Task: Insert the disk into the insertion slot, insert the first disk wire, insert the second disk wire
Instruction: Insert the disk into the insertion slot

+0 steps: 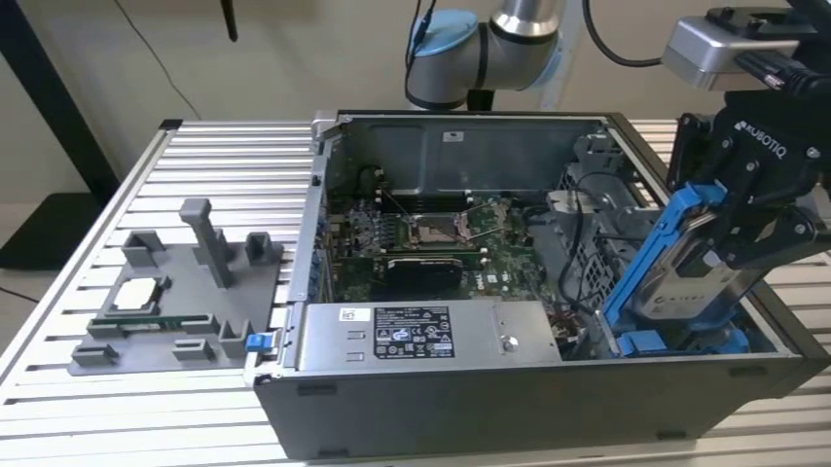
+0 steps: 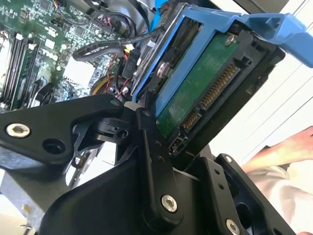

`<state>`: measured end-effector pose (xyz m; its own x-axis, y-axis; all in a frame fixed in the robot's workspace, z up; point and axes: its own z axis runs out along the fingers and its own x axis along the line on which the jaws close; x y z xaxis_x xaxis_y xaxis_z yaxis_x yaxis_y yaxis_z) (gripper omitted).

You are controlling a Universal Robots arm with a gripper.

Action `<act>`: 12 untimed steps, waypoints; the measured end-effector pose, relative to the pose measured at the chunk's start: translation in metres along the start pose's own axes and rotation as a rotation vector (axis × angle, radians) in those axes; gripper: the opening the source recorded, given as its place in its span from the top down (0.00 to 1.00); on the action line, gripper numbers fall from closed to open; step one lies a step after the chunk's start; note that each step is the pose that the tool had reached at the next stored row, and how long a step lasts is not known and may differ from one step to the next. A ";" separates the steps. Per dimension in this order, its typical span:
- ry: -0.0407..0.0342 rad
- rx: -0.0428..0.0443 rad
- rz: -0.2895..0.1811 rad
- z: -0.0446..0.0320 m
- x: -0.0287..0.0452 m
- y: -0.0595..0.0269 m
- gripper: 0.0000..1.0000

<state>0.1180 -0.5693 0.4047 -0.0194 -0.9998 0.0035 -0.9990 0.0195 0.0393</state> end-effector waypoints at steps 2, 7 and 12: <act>-0.0012 -0.0001 0.000 0.0029 -0.0002 -0.0004 1.00; -0.0024 -0.0001 0.000 0.0099 -0.0007 -0.0009 1.00; -0.0062 -0.0001 0.000 0.0157 -0.0010 -0.0014 1.00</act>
<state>0.1188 -0.5684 0.3889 -0.0193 -0.9998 -0.0027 -0.9990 0.0192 0.0394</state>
